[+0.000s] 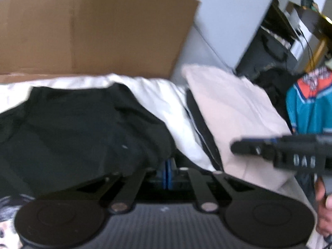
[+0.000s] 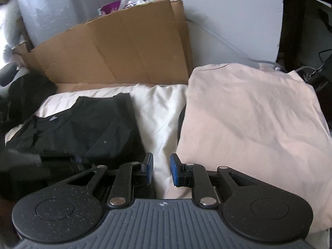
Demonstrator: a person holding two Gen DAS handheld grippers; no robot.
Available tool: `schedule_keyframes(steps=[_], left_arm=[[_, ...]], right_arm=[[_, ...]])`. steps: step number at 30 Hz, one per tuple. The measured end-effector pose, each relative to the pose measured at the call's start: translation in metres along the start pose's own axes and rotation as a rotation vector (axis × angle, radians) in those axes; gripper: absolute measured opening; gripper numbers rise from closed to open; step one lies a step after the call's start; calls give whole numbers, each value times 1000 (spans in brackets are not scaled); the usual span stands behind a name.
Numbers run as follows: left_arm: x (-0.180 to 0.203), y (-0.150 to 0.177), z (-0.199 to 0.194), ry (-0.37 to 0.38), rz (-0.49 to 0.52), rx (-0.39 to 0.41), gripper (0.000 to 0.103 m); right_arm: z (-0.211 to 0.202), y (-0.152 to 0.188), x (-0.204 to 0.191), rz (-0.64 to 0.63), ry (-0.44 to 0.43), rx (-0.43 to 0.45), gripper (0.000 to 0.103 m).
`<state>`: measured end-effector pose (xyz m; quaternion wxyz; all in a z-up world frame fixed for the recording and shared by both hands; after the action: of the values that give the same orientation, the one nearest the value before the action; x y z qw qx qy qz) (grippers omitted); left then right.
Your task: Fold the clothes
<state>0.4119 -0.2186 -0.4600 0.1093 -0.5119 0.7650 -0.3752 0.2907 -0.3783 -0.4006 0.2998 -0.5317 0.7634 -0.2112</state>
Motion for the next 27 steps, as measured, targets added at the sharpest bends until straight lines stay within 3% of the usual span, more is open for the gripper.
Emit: schedule_keyframes(steps=[12,16,18,22,27], left_arm=[[-66,-8,-30,-108,-116,42,0],[-100,1,-39,-176,-184,37,1],[-113,6,-47,-228,-202,35,2],[-134,14,-65,-309,-220,44,21],[-136,16,-81,-323,-211,82,27]], right_arm=[[19,-5,-32,-5,-81,-21,25],[26,5,-44,-76,-102,-34,25],[32,10,-44,-50,-108,-55,25],[37,18,-48,-68,-119,-83,25],[42,22,-55,-80,-135,-101,25]])
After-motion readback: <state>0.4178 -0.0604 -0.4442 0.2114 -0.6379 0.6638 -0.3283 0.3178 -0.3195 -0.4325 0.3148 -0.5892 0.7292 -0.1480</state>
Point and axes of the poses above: each gripper's, at about its wrist camera, not at the fingertips, and z roughly the way its jaws point, x to its right, y to its underside, the point moved 6 cm from there along z, roughly the way its jaws point, and after that the axes turned 6 degrees about z, right-handed, at the moved point
